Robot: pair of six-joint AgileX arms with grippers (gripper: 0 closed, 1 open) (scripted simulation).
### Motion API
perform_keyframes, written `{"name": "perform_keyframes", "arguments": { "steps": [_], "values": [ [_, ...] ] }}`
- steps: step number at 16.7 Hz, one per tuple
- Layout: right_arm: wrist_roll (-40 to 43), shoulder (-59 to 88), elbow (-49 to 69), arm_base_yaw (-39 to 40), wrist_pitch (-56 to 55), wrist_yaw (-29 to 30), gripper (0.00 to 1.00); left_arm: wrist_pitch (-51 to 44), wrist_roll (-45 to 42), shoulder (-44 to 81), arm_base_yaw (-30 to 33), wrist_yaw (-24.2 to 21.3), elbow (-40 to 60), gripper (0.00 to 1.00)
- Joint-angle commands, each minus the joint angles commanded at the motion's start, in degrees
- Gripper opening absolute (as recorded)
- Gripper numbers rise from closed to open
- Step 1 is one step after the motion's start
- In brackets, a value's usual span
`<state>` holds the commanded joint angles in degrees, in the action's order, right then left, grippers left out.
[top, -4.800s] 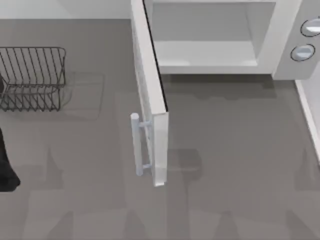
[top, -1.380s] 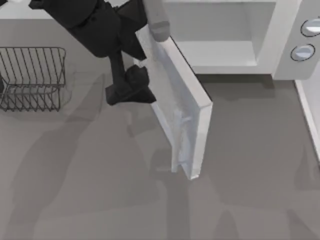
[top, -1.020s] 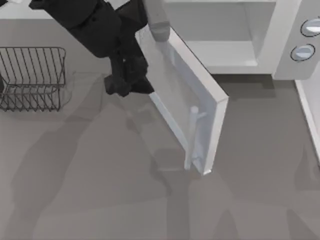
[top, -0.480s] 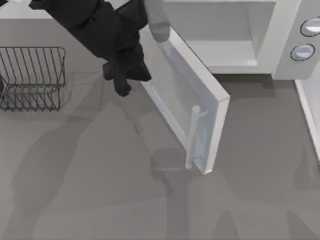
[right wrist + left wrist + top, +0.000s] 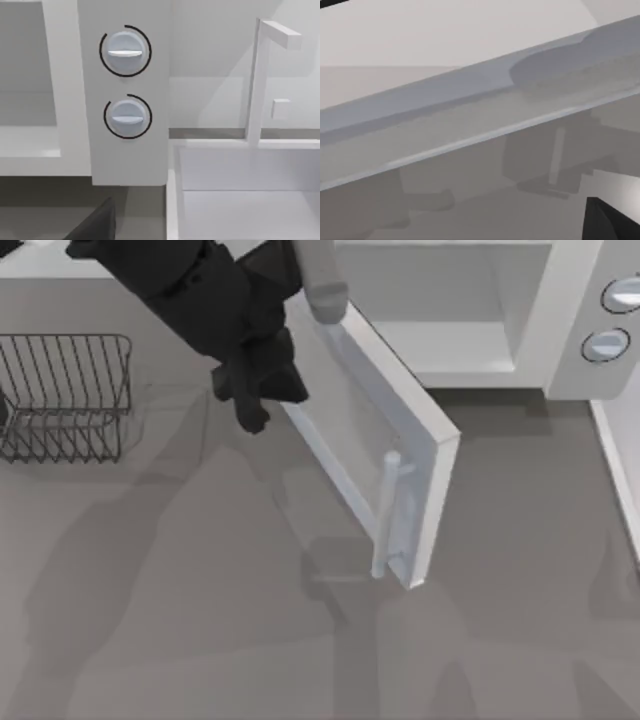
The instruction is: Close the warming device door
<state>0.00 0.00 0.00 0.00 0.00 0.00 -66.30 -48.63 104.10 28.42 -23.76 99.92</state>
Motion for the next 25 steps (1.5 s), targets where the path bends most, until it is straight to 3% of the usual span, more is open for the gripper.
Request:
{"name": "perform_keyframes", "arguments": {
  "steps": [25],
  "values": [
    [0.0,0.0,0.0,0.0,0.0,0.0,1.00,1.2,7.0,5.1,6.6,2.3,6.5,0.00]
  ]
}}
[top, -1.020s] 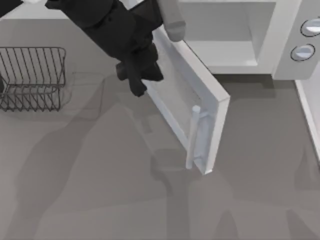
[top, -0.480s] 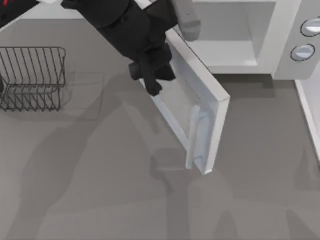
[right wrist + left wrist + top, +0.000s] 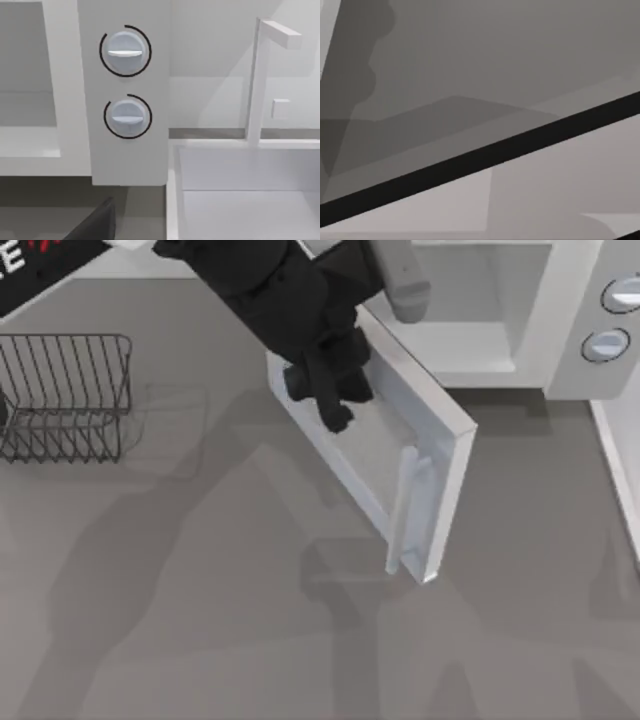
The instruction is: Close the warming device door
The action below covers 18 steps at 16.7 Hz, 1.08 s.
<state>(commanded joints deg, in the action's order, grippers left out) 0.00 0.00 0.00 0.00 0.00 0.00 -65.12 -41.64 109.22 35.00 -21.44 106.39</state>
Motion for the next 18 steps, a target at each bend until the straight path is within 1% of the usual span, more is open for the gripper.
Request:
{"name": "perform_keyframes", "arguments": {
  "steps": [5,11,15,18],
  "values": [
    [0.0,0.0,0.0,0.0,0.0,0.0,1.00,0.1,0.2,-0.1,0.0,0.1,0.2,0.00],
    [0.0,0.0,0.0,0.0,0.0,0.0,1.00,0.1,2.5,2.4,2.3,0.9,3.4,0.00],
    [0.0,0.0,0.0,0.0,0.0,0.0,1.00,0.0,2.4,2.2,2.1,0.8,3.1,0.00],
    [0.0,0.0,0.0,0.0,0.0,0.0,1.00,-1.3,2.9,3.4,3.1,0.5,2.3,0.00]
  ]
}}
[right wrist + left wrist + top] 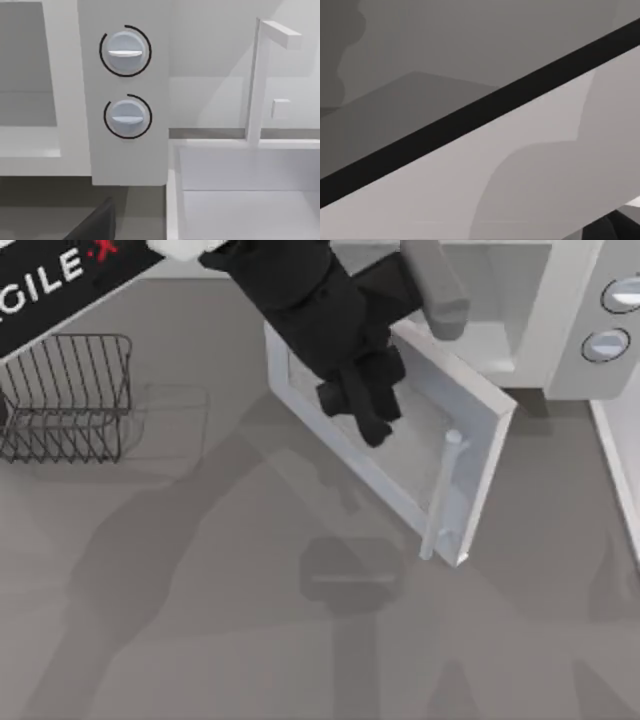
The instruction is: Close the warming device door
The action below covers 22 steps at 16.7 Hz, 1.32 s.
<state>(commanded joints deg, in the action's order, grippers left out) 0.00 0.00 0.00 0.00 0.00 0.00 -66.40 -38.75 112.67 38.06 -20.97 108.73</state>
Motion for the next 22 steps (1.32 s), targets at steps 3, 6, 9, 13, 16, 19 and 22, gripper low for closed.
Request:
{"name": "perform_keyframes", "arguments": {
  "steps": [3,6,9,13,16,19,22],
  "values": [
    [0.0,0.0,0.0,0.0,0.0,0.0,1.00,-1.4,1.0,1.8,1.0,-0.2,-0.4,0.00],
    [0.0,0.0,0.0,0.0,0.0,0.0,1.00,-1.3,1.7,2.5,1.6,0.2,1.3,0.00],
    [0.0,0.0,0.0,0.0,0.0,0.0,1.00,0.7,1.8,1.6,1.4,1.1,4.4,0.00],
    [0.0,0.0,0.0,0.0,0.0,0.0,1.00,0.9,1.8,1.6,1.3,1.2,4.6,0.00],
    [0.0,0.0,0.0,0.0,0.0,0.0,1.00,0.5,1.3,0.7,2.5,1.0,5.9,0.00],
    [0.0,0.0,0.0,0.0,0.0,0.0,1.00,-2.0,0.8,0.4,3.9,0.2,6.3,0.00],
    [0.0,0.0,0.0,0.0,0.0,0.0,1.00,-3.7,2.2,2.8,4.5,-0.3,5.4,0.00]
  ]
}}
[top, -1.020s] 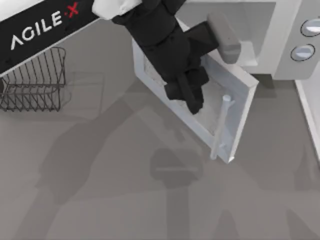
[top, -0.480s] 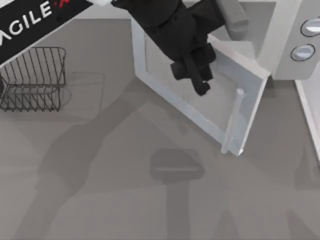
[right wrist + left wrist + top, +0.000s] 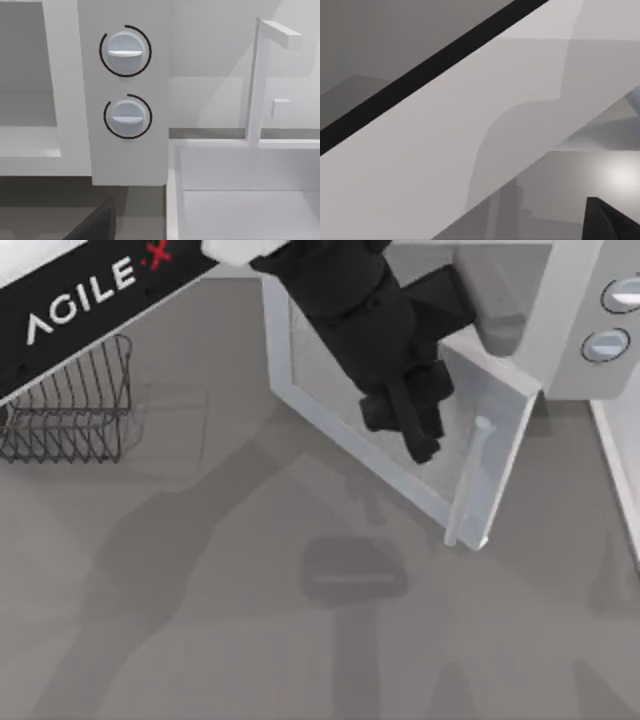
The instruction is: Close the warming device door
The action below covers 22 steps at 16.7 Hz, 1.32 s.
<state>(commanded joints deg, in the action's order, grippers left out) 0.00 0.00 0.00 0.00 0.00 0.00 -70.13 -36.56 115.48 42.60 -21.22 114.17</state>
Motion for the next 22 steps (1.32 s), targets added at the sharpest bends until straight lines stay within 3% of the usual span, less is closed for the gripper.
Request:
{"name": "perform_keyframes", "arguments": {
  "steps": [6,22],
  "values": [
    [0.0,0.0,0.0,0.0,0.0,0.0,1.00,3.9,1.6,2.0,-1.1,2.3,3.7,0.00],
    [0.0,0.0,0.0,0.0,0.0,0.0,1.00,1.3,3.6,5.7,1.1,2.3,7.0,0.00]
  ]
}}
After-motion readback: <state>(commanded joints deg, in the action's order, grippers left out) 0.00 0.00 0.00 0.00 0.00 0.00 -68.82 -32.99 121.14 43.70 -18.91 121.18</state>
